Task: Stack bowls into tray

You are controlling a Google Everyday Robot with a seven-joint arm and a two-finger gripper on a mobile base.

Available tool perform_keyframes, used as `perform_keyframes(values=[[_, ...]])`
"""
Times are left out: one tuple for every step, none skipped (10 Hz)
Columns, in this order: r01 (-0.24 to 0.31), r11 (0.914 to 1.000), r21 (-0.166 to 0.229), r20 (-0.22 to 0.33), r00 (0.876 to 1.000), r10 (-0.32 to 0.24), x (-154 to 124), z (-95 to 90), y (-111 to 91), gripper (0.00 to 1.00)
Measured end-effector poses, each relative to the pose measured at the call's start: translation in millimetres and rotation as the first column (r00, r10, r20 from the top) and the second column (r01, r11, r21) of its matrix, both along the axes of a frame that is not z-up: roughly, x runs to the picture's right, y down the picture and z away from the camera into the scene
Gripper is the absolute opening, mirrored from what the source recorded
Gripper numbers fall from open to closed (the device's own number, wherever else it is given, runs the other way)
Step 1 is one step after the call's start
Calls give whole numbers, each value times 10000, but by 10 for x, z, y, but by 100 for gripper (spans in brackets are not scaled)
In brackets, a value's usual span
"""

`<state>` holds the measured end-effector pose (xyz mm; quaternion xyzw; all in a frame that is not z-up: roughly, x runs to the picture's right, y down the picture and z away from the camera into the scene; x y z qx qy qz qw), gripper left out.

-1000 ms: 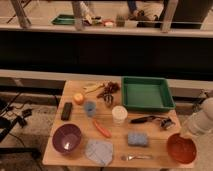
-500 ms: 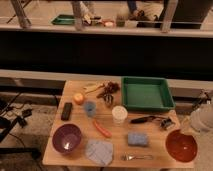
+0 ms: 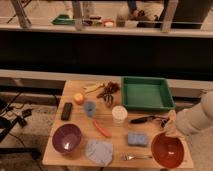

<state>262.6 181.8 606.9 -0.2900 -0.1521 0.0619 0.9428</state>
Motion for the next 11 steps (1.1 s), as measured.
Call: perform_keyframes(values=[[200,9998,36,353,9992,-201,-148,-65,-13,7],[509,9987,48,815,9954,-512,-320,-119,-26,7],[664,9978,55,1015,9926,-666,-399,-105,-42,7],[790,9968,83,1168,9900,-794,-469,-61,-84,7],[958,9954,86,1316,9866,-961,-534,34,-161,7],[1052,9944,131,1403,9844,-1060,-592,111,-239,7],[1209,9925,180,1516,9809,-1222,-706,200,-328,7],[1326,9910,197,1580,9783,-1340,-792,241,-368,7],[1432,9893,286,1633,9757,-1460,-879,248,-412,7],[1518,9878,344,1712,9729,-1555,-950,243,-446,7],[1621,9858,445,1930,9668,-1677,-1058,200,-487,7]])
